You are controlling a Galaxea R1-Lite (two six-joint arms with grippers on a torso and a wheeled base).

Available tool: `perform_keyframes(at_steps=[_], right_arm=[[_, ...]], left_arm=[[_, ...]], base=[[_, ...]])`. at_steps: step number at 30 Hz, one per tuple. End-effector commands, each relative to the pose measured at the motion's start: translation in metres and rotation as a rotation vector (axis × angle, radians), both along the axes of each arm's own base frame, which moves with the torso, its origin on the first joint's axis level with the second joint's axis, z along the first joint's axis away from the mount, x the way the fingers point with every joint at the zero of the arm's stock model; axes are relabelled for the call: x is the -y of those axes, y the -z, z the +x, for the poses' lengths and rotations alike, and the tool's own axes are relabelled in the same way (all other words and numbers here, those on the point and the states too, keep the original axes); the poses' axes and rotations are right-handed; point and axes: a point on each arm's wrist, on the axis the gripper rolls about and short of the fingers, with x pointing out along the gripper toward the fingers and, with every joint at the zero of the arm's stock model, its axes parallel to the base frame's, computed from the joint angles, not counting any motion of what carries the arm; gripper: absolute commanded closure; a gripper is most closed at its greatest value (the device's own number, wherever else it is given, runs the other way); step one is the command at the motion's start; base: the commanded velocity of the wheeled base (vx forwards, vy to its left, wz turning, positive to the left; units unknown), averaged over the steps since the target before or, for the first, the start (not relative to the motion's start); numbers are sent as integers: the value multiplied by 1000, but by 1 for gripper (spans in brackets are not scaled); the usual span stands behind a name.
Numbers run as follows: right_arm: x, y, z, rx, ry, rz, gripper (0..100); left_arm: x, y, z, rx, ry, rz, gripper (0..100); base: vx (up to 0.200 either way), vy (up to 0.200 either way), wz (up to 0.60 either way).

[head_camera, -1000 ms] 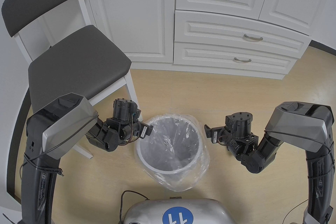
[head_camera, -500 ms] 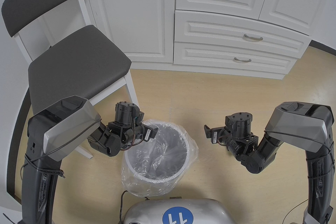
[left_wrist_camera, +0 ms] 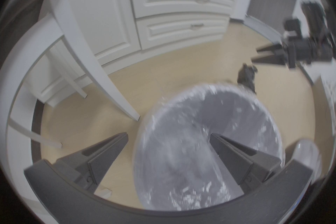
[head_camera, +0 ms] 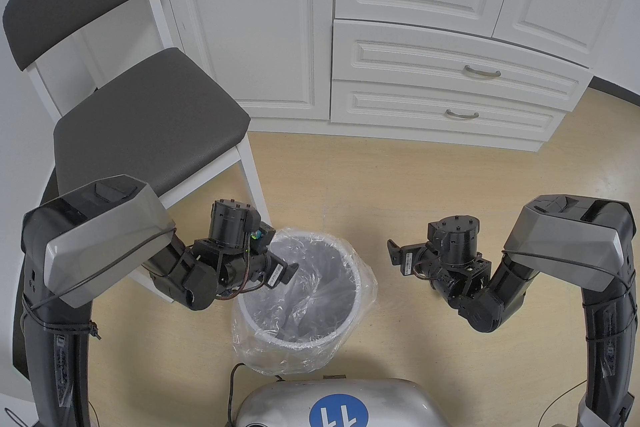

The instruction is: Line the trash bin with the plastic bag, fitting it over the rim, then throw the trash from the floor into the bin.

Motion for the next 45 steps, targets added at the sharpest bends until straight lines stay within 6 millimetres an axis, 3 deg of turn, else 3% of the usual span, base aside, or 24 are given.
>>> perform_keyframes(at_steps=[1, 10, 22, 34, 45], right_arm=[[-3, 2, -3, -8, -10, -5, 0], [-3, 3, -5, -16, -12, -11, 0], [-3, 3, -6, -16, -14, -13, 0], [-3, 3, -5, -15, -13, -12, 0], [-3, 3, -5, -13, -13, -11, 0]], left_arm=[[7, 9, -32, -31, 125, 124, 0], [28, 46, -49, 13, 119, 243, 0], [17, 75, -43, 319, 72, 464, 0], [1, 66, -30, 335, 15, 472, 0], [-21, 38, -12, 333, -55, 456, 0]], base=[[0, 0, 0], [0, 0, 0], [0, 0, 0], [0, 0, 0], [0, 0, 0]])
